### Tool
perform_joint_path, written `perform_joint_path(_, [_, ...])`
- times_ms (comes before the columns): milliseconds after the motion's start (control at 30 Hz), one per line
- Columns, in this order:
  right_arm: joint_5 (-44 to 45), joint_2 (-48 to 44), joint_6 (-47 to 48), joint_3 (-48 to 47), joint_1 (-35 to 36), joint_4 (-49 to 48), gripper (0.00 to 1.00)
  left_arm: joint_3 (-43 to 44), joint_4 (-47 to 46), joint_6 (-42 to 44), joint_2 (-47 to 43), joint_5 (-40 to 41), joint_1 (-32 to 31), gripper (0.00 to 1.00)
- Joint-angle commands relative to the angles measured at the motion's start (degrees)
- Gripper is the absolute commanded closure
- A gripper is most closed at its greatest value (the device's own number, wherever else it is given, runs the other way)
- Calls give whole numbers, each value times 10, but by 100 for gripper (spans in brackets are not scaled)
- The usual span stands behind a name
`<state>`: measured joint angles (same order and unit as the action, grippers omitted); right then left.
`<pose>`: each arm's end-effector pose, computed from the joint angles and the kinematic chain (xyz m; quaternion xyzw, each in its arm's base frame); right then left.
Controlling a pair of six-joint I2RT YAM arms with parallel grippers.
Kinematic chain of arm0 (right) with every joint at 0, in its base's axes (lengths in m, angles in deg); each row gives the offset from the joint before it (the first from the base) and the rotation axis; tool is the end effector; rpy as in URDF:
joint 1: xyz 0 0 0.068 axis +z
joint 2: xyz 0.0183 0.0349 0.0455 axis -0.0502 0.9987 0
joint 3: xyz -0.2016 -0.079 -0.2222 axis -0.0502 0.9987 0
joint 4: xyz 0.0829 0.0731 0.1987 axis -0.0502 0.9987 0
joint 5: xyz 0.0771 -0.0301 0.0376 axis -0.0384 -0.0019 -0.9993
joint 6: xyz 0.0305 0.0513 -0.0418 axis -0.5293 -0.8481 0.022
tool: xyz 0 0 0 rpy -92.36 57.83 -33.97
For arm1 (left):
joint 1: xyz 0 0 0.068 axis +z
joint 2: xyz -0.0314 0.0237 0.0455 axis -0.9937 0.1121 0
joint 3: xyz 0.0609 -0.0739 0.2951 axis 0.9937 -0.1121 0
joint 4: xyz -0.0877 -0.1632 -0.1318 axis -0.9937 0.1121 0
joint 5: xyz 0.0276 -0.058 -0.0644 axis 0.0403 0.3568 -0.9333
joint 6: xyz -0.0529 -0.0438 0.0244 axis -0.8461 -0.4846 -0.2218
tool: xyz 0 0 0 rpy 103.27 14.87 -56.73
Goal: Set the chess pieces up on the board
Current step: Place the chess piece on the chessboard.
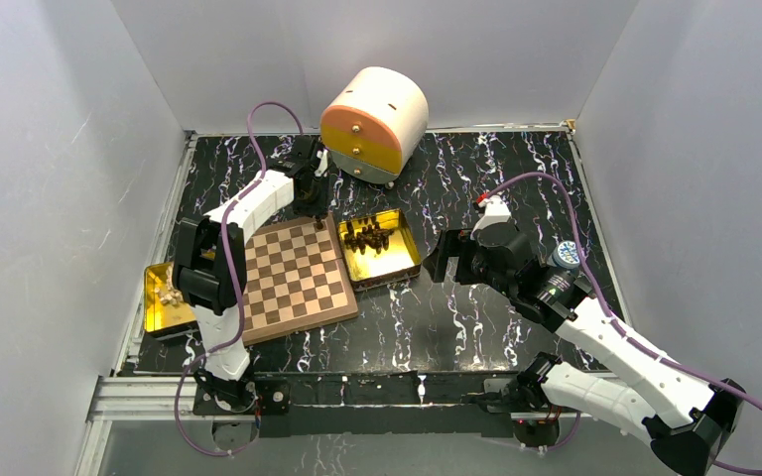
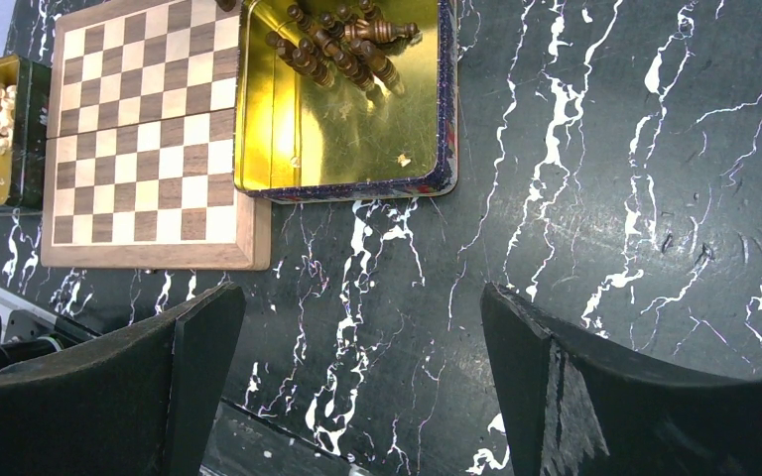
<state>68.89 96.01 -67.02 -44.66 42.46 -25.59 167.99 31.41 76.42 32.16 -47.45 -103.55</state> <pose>0.1135 0.0945 0.3352 -0.0296 0.8526 0.2438 0.4613 0.3906 -0.1371 0.2640 0.0546 0.9503 -0.0487 0.3026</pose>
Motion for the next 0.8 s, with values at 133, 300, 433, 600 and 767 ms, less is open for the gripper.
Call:
perform_joint_path(133, [8,-2,-2,-4,0,-13,1,8,16,-3,-30,-8,-1,64])
perform_joint_path(300, [1,4,-7,-4,0,-18,1,17,28,-9,-70,-9,-1,60])
perform_joint_path(433, [-7,14,-11,-3,0,-28,1,3,28,-15,-117,-23,-1,51])
perform_joint_path(600, [-24,41,-12,-12,0,-39,3,-59,4,-27,-194,-52,-2,38])
perform_joint_path(767, [-40,77,-12,-15,0,-71,19,-211,-106,-52,-315,-108,-1,13])
